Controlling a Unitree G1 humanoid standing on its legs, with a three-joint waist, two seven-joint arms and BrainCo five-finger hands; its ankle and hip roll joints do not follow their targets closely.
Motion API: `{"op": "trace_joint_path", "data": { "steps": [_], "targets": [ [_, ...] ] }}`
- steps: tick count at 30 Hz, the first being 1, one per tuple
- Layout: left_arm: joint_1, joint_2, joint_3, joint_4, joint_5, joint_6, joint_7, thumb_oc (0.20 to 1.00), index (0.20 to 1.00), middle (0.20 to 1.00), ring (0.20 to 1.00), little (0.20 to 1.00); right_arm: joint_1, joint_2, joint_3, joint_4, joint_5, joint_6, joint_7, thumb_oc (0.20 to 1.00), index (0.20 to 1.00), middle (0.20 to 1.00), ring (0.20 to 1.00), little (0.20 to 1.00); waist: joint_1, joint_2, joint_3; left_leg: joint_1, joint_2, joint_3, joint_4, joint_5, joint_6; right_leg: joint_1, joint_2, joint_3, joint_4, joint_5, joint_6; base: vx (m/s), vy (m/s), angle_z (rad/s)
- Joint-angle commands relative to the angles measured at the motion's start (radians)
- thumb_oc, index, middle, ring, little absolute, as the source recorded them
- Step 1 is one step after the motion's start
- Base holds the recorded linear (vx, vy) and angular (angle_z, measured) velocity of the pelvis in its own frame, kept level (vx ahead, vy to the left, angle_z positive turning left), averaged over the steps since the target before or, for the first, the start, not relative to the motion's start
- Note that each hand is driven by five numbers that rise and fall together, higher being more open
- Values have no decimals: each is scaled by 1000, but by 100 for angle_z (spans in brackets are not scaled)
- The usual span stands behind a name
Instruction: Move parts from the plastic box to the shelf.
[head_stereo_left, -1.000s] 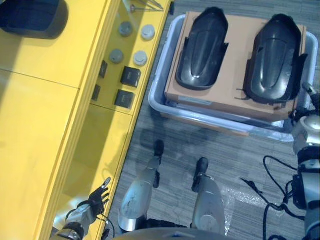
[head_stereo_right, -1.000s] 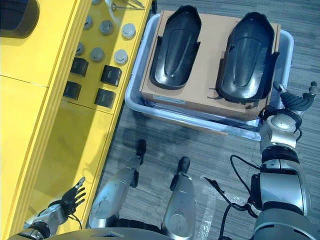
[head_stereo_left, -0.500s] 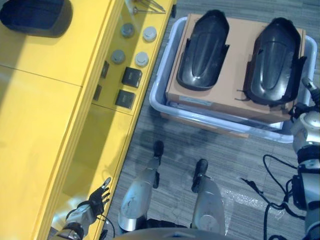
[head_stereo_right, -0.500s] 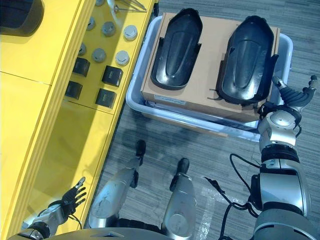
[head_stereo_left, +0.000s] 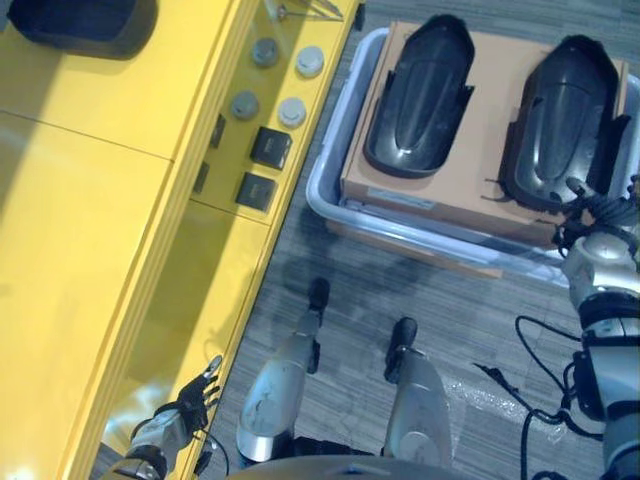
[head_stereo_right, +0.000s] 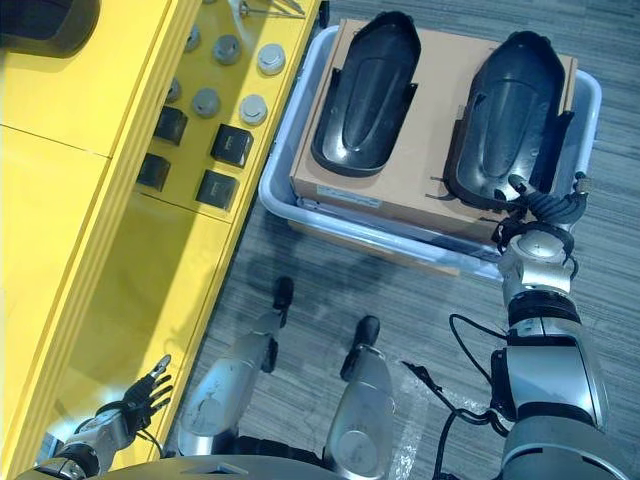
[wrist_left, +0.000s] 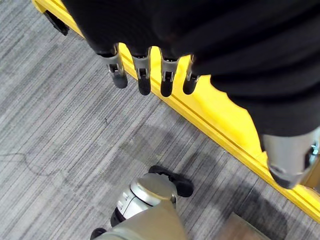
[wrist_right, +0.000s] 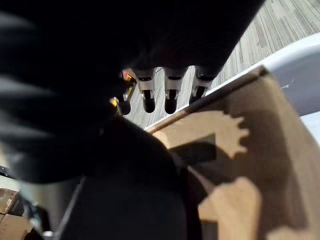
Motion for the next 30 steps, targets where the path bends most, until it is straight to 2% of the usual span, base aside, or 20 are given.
{"op": "trace_joint_path", "data": {
  "steps": [1, 9, 10, 11, 30],
  "targets": [
    [7, 34, -26, 35, -19, -15, -10, 1000, 1000, 1000, 1000, 1000, -58, -40, 52, -13, 9, -10, -9, 1000, 1000, 1000, 1000, 1000, 14, -40, -1, -31, -47, 7, 129, -137, 15, 86, 13, -13, -255, 146, 9, 0, 0, 0],
    [16, 40, -28, 25, -23, -16, -10, 1000, 1000, 1000, 1000, 1000, -66, -21, 57, -10, 44, 20, -28, 1000, 1000, 1000, 1000, 1000, 20, -35, 21, -54, -57, 9, 178, -153, 21, 70, 11, -9, -216, 130, 3, 0, 1, 0],
    [15, 40, -28, 26, -22, -16, -10, 1000, 1000, 1000, 1000, 1000, -64, -18, 56, -6, 48, 22, -29, 784, 784, 784, 784, 784, 21, -36, 21, -55, -57, 9, 180, -154, 21, 71, 11, -10, -215, 129, 3, 0, 0, 0],
    [15, 42, -26, 24, -22, -18, -11, 1000, 1000, 1000, 1000, 1000, -57, -11, 52, 5, 60, 27, -36, 200, 200, 200, 200, 200, 23, -37, 23, -56, -56, 9, 183, -156, 21, 72, 12, -10, -214, 128, 3, 0, 0, 0],
    [11, 54, -27, -5, -27, -26, -23, 1000, 1000, 1000, 1000, 1000, 60, 11, -15, 39, 153, 3, -35, 200, 200, 200, 200, 200, 14, -68, 2, -20, -33, 18, 176, -165, 18, 122, 33, -14, -235, 127, -1, -15, -25, 0]
  ]
}}
